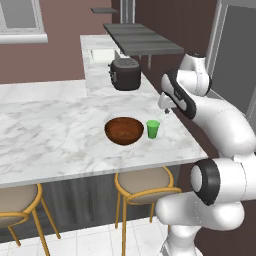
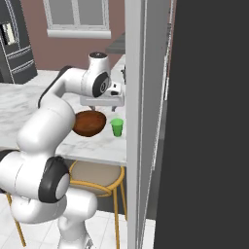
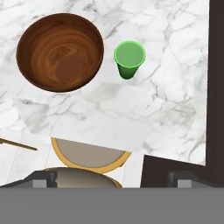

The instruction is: Place the cup inside the bowl on the dining table and move the bowl to any counter.

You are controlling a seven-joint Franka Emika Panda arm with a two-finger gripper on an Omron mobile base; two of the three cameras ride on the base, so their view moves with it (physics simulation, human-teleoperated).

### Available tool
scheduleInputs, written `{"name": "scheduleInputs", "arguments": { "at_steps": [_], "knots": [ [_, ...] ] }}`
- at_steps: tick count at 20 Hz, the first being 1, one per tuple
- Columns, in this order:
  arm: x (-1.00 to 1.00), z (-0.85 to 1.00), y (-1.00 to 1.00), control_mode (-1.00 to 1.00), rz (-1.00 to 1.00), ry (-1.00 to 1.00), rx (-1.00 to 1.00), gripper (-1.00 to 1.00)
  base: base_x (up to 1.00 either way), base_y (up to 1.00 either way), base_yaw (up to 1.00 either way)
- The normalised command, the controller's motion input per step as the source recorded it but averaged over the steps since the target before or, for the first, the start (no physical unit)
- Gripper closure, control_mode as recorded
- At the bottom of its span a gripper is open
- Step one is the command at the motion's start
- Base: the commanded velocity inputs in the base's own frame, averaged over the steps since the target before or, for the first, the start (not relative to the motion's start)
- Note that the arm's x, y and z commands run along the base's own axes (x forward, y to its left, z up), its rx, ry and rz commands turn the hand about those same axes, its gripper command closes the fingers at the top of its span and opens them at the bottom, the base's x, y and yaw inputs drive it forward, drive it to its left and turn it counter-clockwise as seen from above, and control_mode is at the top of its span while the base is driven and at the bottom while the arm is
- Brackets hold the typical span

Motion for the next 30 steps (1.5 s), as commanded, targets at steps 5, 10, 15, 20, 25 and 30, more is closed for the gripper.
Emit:
{"name": "scheduleInputs", "arguments": {
  "at_steps": [5,10,15,20,25,30],
  "knots": [
    [0.12,0.00,-0.04,-1.00,0.01,0.00,0.00,-1.00,0.00,0.00,0.00],
    [0.12,0.00,-0.08,-1.00,0.00,0.00,0.00,-1.00,0.00,0.00,0.00],
    [0.13,0.00,-0.07,-1.00,0.00,0.00,0.00,-1.00,0.00,0.00,0.00],
    [0.17,0.00,-0.03,-1.00,0.00,0.00,0.00,-1.00,0.00,0.00,0.00],
    [0.21,0.00,-0.05,-1.00,0.00,0.00,0.00,-1.00,0.00,0.00,0.00],
    [0.23,0.00,-0.06,-1.00,0.00,0.00,-0.02,-1.00,0.00,0.00,0.00]
  ]
}}
